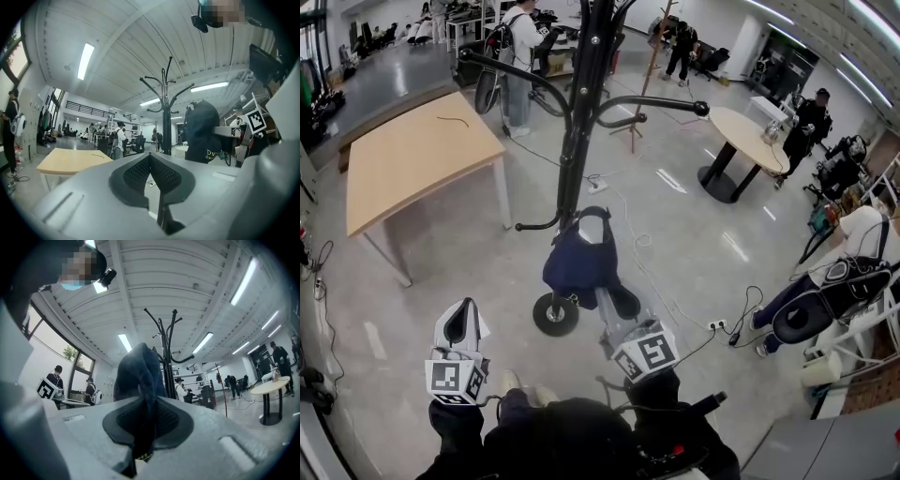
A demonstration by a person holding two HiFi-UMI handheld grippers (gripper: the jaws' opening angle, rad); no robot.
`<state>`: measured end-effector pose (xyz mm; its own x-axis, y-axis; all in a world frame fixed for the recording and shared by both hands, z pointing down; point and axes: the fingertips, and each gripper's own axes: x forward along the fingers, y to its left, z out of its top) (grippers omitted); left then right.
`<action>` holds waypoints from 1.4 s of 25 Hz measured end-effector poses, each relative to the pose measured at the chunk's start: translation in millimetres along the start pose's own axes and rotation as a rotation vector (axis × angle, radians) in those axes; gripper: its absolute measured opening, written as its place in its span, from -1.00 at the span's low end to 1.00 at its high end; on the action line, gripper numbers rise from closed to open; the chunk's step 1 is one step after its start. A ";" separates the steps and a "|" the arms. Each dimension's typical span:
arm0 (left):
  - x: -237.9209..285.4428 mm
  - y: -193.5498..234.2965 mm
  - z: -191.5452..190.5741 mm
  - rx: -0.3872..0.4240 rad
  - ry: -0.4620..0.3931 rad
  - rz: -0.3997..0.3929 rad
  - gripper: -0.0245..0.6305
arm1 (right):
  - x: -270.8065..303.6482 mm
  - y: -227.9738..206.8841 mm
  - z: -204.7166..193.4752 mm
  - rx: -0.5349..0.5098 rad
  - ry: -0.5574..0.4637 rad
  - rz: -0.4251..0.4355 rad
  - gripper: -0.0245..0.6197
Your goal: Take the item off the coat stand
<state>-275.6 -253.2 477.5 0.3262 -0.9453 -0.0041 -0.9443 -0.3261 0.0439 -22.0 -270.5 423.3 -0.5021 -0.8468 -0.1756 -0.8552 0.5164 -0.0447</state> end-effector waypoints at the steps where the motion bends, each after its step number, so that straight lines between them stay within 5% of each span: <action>1: 0.4 0.7 0.2 0.000 -0.002 0.001 -0.92 | -0.6 0.1 -3.4 0.002 0.000 0.001 -0.82; 19: 12.9 7.3 2.0 0.019 -0.005 0.015 -0.92 | -7.1 -6.3 -48.3 0.021 0.050 -0.004 -0.81; 35: 21.4 0.7 3.4 0.027 -0.010 0.000 -0.92 | -5.6 -10.2 -48.7 0.012 0.047 0.003 -0.81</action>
<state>-269.4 -273.7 474.1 0.3256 -0.9454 -0.0141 -0.9453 -0.3258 0.0173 -16.7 -277.3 472.7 -0.5104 -0.8502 -0.1292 -0.8522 0.5202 -0.0562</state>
